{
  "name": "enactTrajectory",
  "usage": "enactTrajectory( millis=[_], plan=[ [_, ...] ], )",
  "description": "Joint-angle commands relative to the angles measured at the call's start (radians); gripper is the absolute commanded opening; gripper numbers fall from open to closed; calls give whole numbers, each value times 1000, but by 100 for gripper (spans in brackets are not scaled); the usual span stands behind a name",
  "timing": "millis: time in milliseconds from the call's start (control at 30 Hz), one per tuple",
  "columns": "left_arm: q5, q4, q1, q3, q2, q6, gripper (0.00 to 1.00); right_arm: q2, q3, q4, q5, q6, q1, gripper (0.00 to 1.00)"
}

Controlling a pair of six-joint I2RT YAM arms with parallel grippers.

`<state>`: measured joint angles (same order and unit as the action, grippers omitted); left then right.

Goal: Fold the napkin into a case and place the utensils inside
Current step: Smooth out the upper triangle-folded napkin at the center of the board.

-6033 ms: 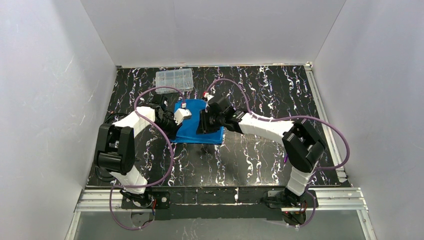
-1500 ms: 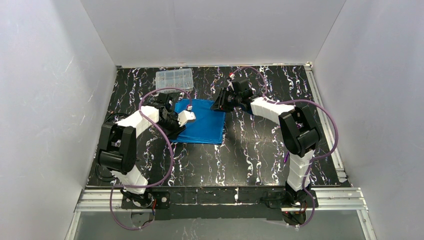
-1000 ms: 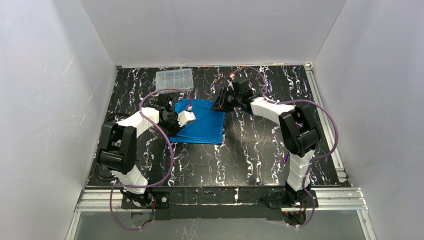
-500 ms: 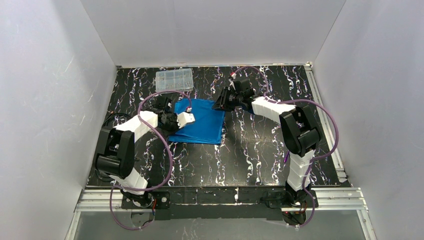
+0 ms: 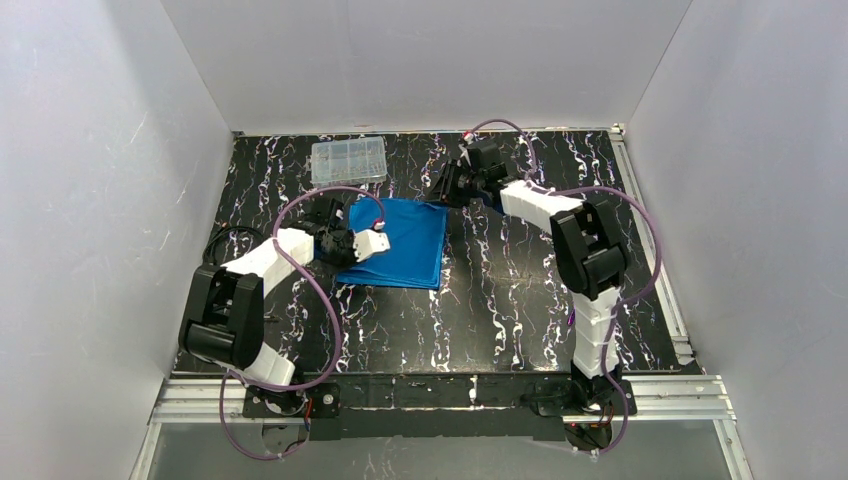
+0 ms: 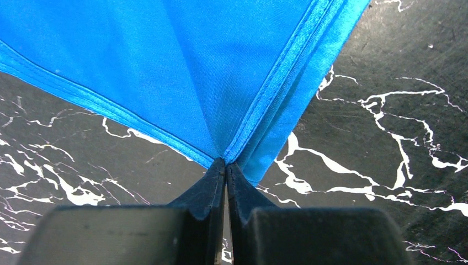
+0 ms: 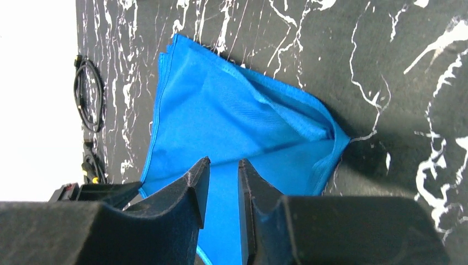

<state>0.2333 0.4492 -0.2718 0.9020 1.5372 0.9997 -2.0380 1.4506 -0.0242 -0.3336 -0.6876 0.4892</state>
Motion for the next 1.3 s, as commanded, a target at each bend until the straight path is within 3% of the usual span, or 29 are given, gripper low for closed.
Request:
enactTrajectory(
  millis=[0,133,467,800,1267],
  plan=[
    [-14,34,-1,-28,-36,24,0,-67,114,20,-7,27,19,34],
    [-21,28,-1,-40,-29,31,0,-133,234,143,102,77,71,27],
    [-21,7,-3,-49,-13,32,0,-275,432,263,272,170,166,20],
    [-28,7,-1,-52,-10,47,0,-350,463,289,291,183,166,16],
    [-48,0,-2,-88,-43,77,0,-267,421,225,234,154,165,17]
  ],
)
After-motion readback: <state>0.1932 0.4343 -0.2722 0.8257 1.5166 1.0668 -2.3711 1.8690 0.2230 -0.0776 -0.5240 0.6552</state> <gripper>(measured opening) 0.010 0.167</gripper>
